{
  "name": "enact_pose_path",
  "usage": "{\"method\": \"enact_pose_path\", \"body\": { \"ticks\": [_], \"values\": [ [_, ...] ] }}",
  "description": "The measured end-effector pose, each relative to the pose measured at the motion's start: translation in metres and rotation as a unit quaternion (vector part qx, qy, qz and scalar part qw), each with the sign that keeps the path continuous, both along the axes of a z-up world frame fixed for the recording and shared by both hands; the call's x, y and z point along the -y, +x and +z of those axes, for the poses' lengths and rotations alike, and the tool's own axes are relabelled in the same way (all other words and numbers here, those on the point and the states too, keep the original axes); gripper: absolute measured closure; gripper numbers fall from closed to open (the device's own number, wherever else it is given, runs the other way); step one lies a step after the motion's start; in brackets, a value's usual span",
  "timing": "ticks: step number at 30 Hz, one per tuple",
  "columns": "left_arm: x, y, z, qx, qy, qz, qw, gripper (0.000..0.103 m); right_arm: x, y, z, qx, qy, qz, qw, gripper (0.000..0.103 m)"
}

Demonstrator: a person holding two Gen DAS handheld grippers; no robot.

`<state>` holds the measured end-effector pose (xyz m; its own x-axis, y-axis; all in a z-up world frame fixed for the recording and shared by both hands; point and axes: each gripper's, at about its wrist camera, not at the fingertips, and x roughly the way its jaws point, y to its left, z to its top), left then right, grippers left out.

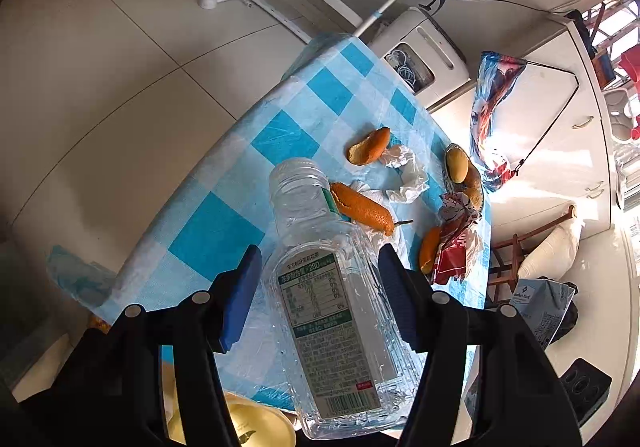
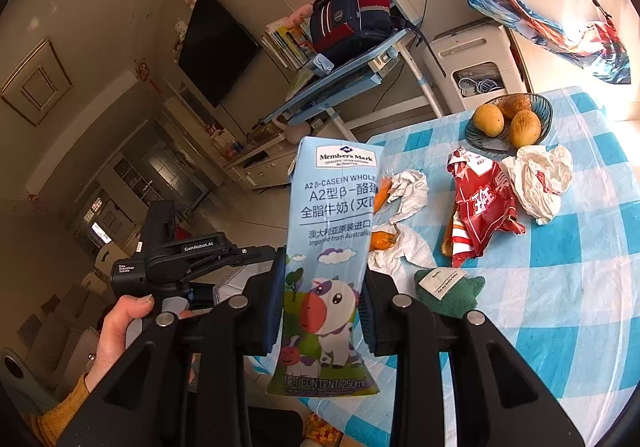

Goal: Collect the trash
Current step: 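Carry the bottle and carton to the yellow basin and release both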

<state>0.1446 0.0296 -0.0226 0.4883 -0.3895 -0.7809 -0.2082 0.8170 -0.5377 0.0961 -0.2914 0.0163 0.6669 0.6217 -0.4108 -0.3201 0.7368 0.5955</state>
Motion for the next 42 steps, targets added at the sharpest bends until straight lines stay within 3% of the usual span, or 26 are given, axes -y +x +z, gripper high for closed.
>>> {"method": "enact_pose_path", "body": {
  "ticks": [6,12,15,16,18,20,23,25,27,33,39,42],
  "values": [
    [-0.01,-0.049,0.015,0.03,-0.004,-0.045,0.9985,0.046,-0.021,-0.062,-0.028,-0.046,0.03,0.017,0.998,0.071],
    [0.005,-0.114,0.012,0.038,0.031,-0.122,0.9913,0.045,-0.072,-0.137,-0.078,-0.147,-0.058,0.059,0.986,0.07],
    [0.015,-0.149,-0.009,0.021,0.049,-0.16,0.9857,0.045,-0.084,-0.154,-0.107,-0.203,-0.098,0.056,0.973,0.047],
    [0.019,-0.16,-0.018,0.013,0.053,-0.17,0.984,0.045,-0.082,-0.154,-0.11,-0.208,-0.109,0.047,0.971,0.046],
    [0.028,-0.182,-0.041,-0.013,0.055,-0.19,0.9801,0.045,-0.074,-0.152,-0.103,-0.196,-0.117,0.013,0.973,0.043],
    [0.042,-0.2,-0.07,-0.049,0.065,-0.215,0.9731,0.045,-0.058,-0.154,-0.089,-0.168,-0.096,-0.026,0.981,0.038],
    [0.062,-0.221,-0.105,-0.097,0.116,-0.245,0.9578,0.045,-0.041,-0.158,-0.071,-0.128,-0.056,-0.065,0.988,0.035],
    [0.065,-0.233,-0.115,-0.109,0.139,-0.248,0.9525,0.044,-0.034,-0.161,-0.064,-0.108,-0.029,-0.079,0.991,0.034],
    [0.063,-0.243,-0.112,-0.104,0.153,-0.242,0.9526,0.044,-0.031,-0.166,-0.06,-0.093,-0.016,-0.093,0.991,0.033],
    [0.047,-0.256,-0.073,-0.056,0.135,-0.229,0.9623,0.032,-0.015,-0.172,-0.052,-0.074,0.032,-0.129,0.988,0.033],
    [0.043,-0.232,-0.049,-0.021,0.137,-0.201,0.9697,0.029,-0.019,-0.168,-0.058,-0.073,0.002,-0.133,0.988,0.032],
    [0.041,-0.215,-0.026,0.026,0.161,-0.18,0.9701,0.024,-0.024,-0.167,-0.047,-0.049,-0.037,-0.14,0.988,0.031]
  ]
}}
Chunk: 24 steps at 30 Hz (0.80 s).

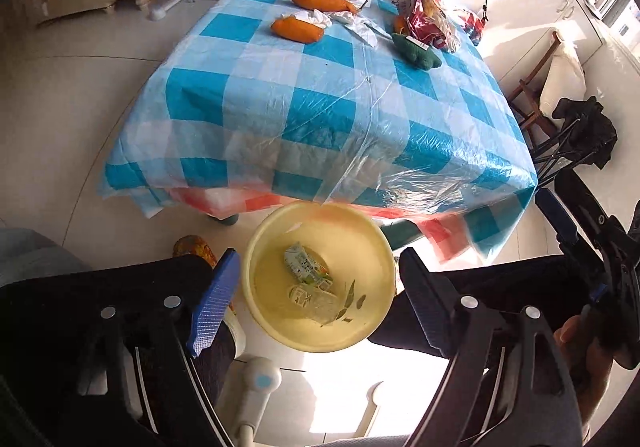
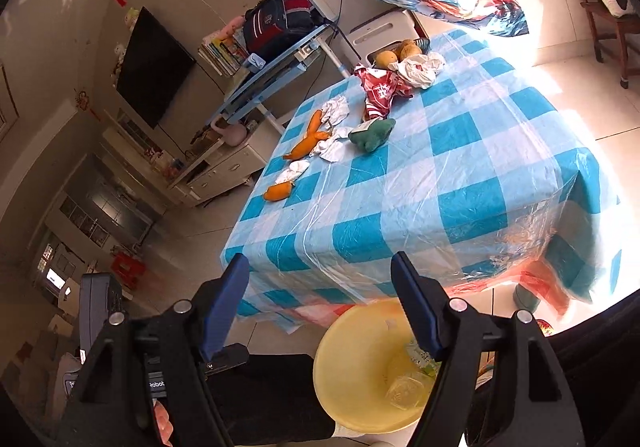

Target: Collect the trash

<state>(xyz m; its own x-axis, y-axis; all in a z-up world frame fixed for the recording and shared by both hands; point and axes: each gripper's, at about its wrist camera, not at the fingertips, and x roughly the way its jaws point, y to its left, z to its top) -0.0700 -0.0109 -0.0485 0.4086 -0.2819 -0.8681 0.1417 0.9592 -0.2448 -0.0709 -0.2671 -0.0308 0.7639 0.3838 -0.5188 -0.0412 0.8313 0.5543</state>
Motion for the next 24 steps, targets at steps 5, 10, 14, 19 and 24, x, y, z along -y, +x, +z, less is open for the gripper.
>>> {"method": "enact_pose_path", "body": {
  "ticks": [5,10,14,19,24],
  "values": [
    [-0.021,0.031,0.058,0.142,0.034,0.033,0.9887,0.012,-0.026,0.013,0.017,0.04,-0.119,0.012,0.992,0.024],
    [-0.054,0.041,0.079,0.251,0.087,0.076,0.9612,0.007,-0.054,0.023,0.019,0.071,-0.177,0.007,0.982,0.016],
    [-0.079,0.049,0.069,0.193,-0.015,0.123,0.9732,0.007,-0.072,0.028,0.005,0.059,-0.198,0.012,0.978,0.016],
    [-0.068,0.041,0.069,0.21,0.012,0.107,0.9718,0.007,-0.09,0.028,-0.008,0.046,-0.229,0.037,0.972,0.015],
    [-0.067,0.039,0.068,0.215,0.02,0.105,0.9708,0.007,-0.093,0.026,-0.009,0.048,-0.241,0.036,0.969,0.013]
  ]
}}
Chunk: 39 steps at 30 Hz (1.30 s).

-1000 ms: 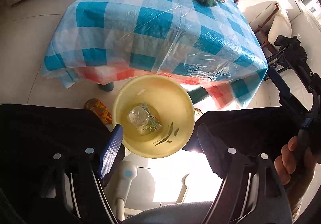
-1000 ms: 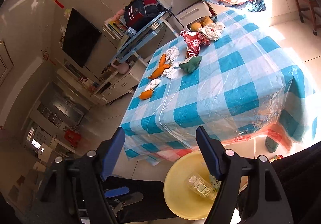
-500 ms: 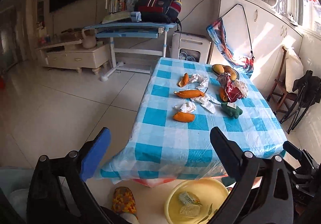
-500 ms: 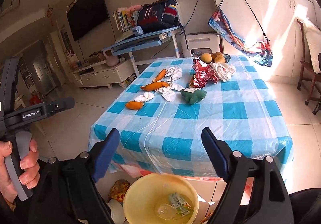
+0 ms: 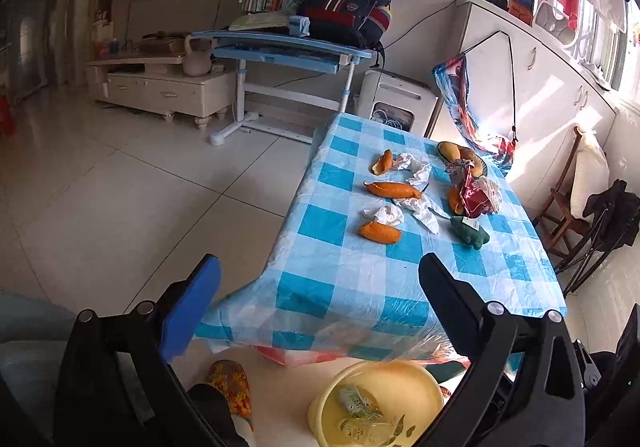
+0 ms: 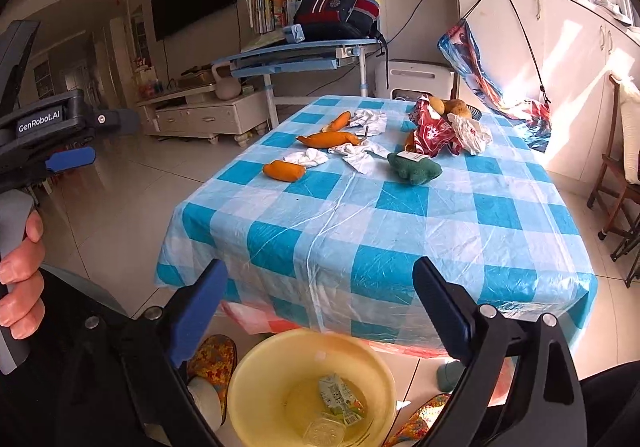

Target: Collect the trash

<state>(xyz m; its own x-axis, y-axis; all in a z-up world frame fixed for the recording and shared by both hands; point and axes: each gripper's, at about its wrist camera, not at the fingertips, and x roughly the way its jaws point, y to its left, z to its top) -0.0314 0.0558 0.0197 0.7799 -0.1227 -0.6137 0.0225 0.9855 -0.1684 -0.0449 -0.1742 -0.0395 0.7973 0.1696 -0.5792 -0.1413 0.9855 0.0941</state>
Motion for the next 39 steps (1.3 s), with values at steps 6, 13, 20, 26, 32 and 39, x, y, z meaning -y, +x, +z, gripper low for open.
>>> {"method": "enact_pose_path", "body": {
  "ticks": [6,13,20,26,32,39],
  "values": [
    [-0.001,-0.004,0.001,0.008,0.009,0.01,0.9999,0.007,0.006,-0.002,0.0,0.001,0.006,-0.011,1.0,0.013],
    [0.017,-0.01,0.004,0.028,0.061,-0.005,0.9978,0.007,0.012,-0.004,0.003,0.006,0.011,-0.02,1.0,0.013],
    [0.026,-0.013,0.006,0.036,0.09,-0.015,0.9952,0.007,0.012,-0.005,0.004,0.006,0.011,-0.021,1.0,0.013],
    [0.021,-0.012,0.006,0.032,0.082,-0.012,0.996,0.007,0.012,-0.005,0.004,0.007,0.01,-0.021,1.0,0.013],
    [0.02,-0.012,0.005,0.032,0.083,-0.012,0.9959,0.007,0.013,-0.006,0.004,0.008,0.01,-0.021,1.0,0.013],
    [0.02,-0.012,0.005,0.031,0.083,-0.012,0.996,0.007,0.014,-0.006,0.006,0.01,0.01,-0.023,1.0,0.013]
  ]
}}
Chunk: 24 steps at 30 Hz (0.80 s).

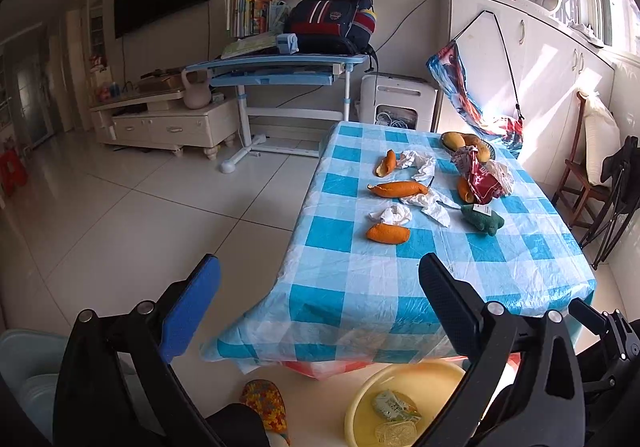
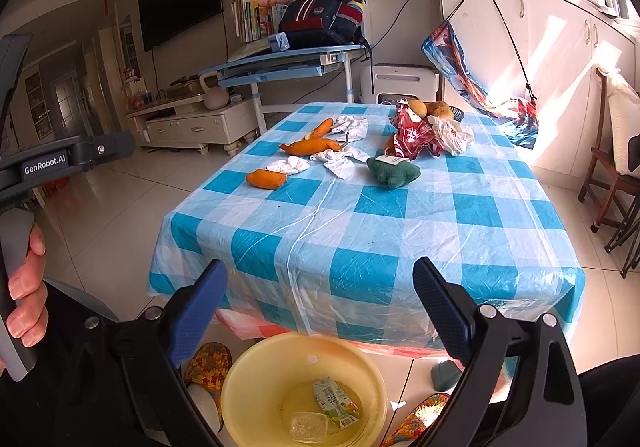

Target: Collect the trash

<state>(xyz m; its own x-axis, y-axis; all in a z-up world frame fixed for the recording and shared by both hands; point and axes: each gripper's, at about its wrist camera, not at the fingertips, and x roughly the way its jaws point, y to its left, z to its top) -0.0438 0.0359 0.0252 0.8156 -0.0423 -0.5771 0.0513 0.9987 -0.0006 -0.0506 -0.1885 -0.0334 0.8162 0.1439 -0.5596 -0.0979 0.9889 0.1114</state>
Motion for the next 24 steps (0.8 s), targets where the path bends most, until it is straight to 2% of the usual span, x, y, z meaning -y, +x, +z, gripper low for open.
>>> {"method": "enact_pose_path", "body": {
  "ticks": [24],
  "values": [
    [0.0009,-0.0016,-0.0027,0.0,0.007,-0.009,0.9999,0.007,0.0014,-0.0003,0.0014,0.004,-0.001,0.001,1.0,0.013]
  ]
}}
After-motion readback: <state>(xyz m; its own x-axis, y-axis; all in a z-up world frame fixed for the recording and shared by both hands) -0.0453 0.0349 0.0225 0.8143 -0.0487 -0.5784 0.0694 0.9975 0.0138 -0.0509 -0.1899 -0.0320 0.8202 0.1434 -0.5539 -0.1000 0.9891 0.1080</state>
